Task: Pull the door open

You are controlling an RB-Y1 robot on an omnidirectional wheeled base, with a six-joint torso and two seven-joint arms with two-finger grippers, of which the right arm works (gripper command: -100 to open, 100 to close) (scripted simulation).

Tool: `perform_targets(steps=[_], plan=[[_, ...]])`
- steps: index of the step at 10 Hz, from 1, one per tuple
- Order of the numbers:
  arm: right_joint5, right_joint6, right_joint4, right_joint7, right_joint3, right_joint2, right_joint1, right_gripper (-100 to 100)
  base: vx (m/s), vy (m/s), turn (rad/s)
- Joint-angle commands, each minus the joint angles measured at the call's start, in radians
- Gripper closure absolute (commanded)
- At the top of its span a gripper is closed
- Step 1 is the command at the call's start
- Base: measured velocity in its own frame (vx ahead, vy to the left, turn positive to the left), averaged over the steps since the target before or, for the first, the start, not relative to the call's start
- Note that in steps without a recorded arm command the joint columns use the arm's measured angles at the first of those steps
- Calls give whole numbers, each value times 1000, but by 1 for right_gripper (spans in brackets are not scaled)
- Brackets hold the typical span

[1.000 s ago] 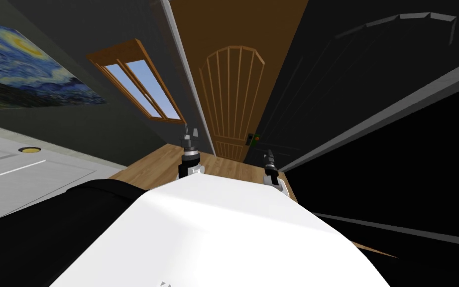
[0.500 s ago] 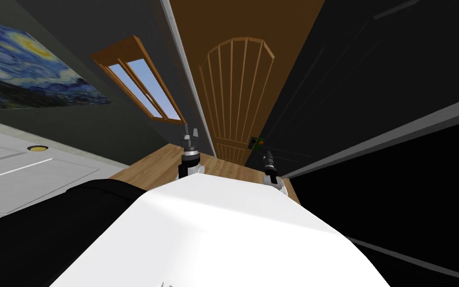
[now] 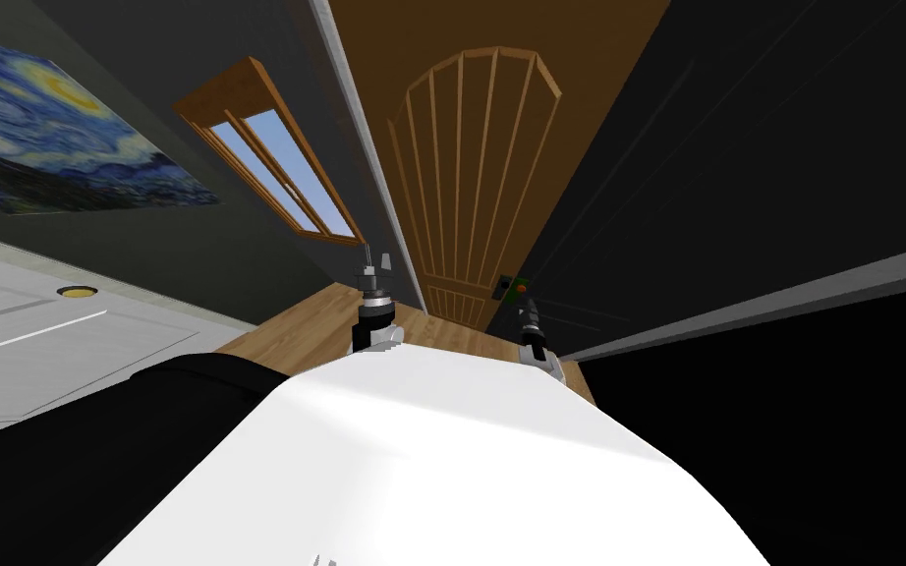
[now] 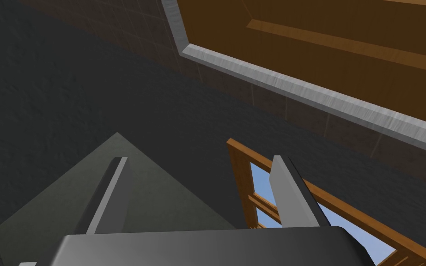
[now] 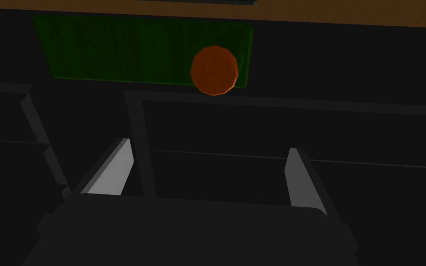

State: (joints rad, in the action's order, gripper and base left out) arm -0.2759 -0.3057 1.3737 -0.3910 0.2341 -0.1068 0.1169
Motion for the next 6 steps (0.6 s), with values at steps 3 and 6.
perform_targets(steps=[3,6], plan=[[15,7,-27,-1,58,-35,33,-100,-60,-41,-108],[32,12,-56,-2,111,-71,52,-100,10,-44,-63]])
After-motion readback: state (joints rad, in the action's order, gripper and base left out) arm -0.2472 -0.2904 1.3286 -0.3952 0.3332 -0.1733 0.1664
